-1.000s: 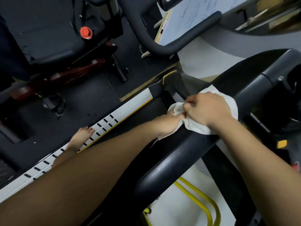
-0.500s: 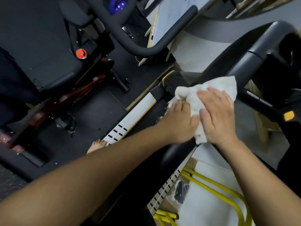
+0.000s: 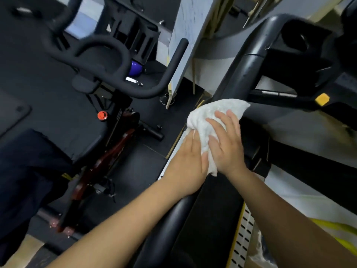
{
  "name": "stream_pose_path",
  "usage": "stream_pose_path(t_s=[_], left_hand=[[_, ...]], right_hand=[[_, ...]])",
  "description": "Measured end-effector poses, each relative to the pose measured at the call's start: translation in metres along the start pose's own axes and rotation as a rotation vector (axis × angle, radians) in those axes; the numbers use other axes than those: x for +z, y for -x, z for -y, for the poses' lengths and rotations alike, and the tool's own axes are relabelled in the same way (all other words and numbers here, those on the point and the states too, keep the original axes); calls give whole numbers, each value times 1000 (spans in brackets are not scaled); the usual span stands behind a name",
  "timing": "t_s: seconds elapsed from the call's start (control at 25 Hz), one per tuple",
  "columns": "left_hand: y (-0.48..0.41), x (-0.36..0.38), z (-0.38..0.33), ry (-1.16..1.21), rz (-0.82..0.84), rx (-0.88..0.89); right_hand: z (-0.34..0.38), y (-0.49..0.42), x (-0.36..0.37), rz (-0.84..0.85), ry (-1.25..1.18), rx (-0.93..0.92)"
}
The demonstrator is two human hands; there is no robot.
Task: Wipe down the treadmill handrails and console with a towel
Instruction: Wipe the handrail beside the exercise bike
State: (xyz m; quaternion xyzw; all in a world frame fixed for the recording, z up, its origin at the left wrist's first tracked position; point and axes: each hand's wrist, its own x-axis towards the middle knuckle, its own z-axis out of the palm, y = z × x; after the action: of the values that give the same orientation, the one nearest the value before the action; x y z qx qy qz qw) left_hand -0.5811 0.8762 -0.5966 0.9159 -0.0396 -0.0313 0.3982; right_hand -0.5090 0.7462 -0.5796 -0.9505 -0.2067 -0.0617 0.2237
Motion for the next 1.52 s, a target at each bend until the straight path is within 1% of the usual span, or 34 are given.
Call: stream_pose_path(t_s=[0.04, 0.08, 0.16, 0.24, 0.36, 0.44, 0.48, 0.52, 0.6, 0.64, 0.68, 0.76, 0.8, 0.84, 0.88, 0.92, 0.96, 1.04, 1.12, 1.16, 1.28, 1.32, 1.36, 1.4, 1.44, 1.48, 1.52], left_hand=[[8, 1, -5, -140, -17, 31], [17, 4, -9, -238, 1, 47], [35, 9, -12, -360, 64, 15], [45, 12, -13, -430, 82, 4], [39, 11, -27, -470, 90, -75], [29, 10, -43, -514, 125, -192], [27, 7, -54, -509, 169, -247], [27, 3, -64, -509, 198, -263], [38, -7, -76, -486, 253, -228], [47, -14, -73, -453, 243, -178], [57, -24, -64, -422, 165, -92], [76, -36, -33, -357, -107, 24], [83, -37, -19, -298, -196, 37], [86, -36, -10, -248, -205, 48], [85, -33, -6, -210, -176, 48], [84, -28, -4, -187, -142, 41], [81, -22, -6, -187, -137, 40], [68, -14, -8, -192, -181, 15], [62, -15, -5, -224, -191, -3], [64, -16, -2, -256, -178, 10], [83, -12, 6, -293, -74, 17], [89, -10, 6, -292, -23, 2], [92, -9, 6, -288, 18, -16], [92, -8, 6, -279, 39, -25], [91, -8, 6, -273, 46, -18], [91, -7, 4, -273, 51, -2], [92, -5, 3, -273, 66, 15]], right_hand=[[0, 1, 0, 7, -17, -1], [0, 6, -2, 11, -40, 1], [0, 18, -5, 26, -72, -18], [-7, 25, -14, 86, -28, -87], [-21, 5, -36, 239, 162, -194], [-14, -23, -43, 360, 314, -225], [-7, -40, -43, 431, 390, -214], [0, -56, -39, 488, 464, -189], [19, -76, -23, 576, 558, -146], [32, -77, -16, 591, 574, -133], [42, -68, -10, 597, 575, -147], [49, -29, -8, 563, 483, -321], [47, -9, -13, 549, 417, -413], [39, 1, -22, 531, 363, -504], [28, -3, -29, 528, 333, -578], [21, -17, -33, 535, 333, -602], [17, -35, -33, 568, 357, -571], [21, -65, -27, 603, 425, -436], [31, -63, -15, 566, 450, -327], [32, -54, -13, 544, 443, -324], [12, -19, -32, 513, 353, -460], [0, -22, -39, 511, 335, -494], [-7, -35, -44, 519, 333, -480], [-9, -52, -44, 518, 331, -406], [-3, -70, -40, 503, 332, -289], [10, -80, -33, 489, 344, -164], [28, -79, -23, 486, 398, -83]])
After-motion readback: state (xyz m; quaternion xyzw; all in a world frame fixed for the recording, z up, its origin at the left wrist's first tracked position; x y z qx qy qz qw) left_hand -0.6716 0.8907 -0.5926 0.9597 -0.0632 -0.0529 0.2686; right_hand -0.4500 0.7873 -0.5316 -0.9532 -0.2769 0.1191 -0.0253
